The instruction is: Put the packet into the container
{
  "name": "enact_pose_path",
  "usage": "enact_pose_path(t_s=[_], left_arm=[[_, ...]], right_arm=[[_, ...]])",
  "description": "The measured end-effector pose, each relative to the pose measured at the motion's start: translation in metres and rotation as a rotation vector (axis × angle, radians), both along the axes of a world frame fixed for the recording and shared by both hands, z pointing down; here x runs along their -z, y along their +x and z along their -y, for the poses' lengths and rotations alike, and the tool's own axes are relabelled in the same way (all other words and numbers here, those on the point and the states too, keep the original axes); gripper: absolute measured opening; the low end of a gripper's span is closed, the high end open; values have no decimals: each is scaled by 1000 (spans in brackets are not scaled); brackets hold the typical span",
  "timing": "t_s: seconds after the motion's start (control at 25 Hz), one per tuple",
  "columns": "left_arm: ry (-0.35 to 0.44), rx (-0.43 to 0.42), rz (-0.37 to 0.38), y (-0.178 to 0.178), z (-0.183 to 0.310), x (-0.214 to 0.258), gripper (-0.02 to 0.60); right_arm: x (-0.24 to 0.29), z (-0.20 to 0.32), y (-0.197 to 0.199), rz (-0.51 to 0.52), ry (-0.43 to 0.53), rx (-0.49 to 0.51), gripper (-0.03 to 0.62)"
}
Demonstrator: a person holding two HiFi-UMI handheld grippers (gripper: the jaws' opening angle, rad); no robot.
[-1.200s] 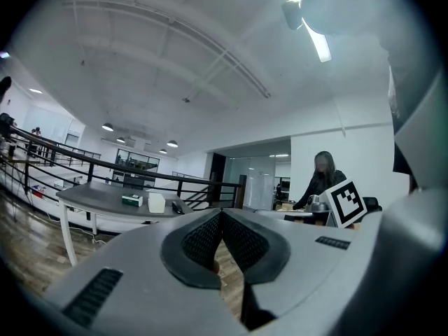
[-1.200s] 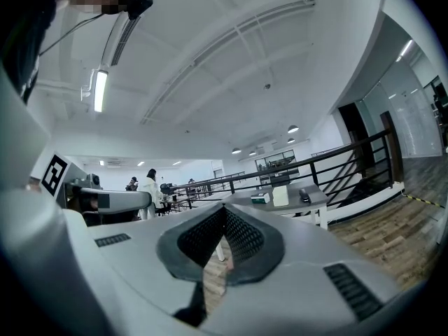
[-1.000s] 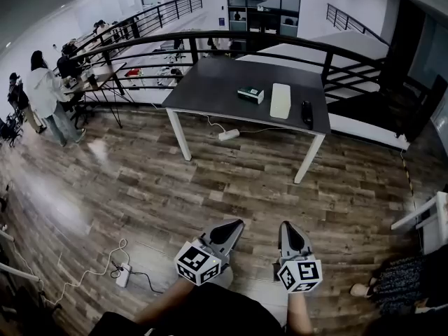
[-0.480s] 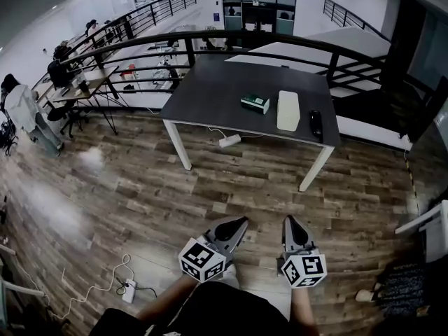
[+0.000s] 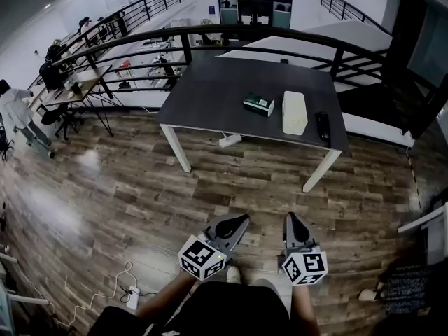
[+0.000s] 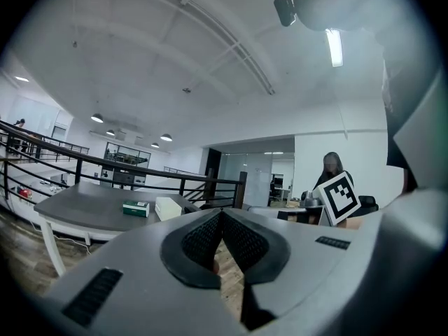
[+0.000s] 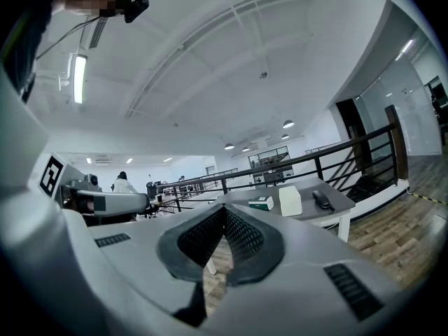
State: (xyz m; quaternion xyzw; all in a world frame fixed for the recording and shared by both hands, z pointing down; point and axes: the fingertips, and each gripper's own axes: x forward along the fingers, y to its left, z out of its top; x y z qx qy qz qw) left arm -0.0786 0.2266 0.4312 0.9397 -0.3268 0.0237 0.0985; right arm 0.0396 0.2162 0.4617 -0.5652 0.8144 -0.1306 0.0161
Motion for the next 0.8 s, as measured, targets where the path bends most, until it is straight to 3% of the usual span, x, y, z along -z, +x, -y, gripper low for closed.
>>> enact_pose_path(t_s=[0.4, 0.8], left_arm=[[-21, -23, -7, 6, 56, -11, 6], [-13, 12, -2, 29, 145, -10, 6]], right_arm=[[-7, 52, 3, -1, -8, -15, 3], [-7, 147, 23, -4, 0, 26, 3]])
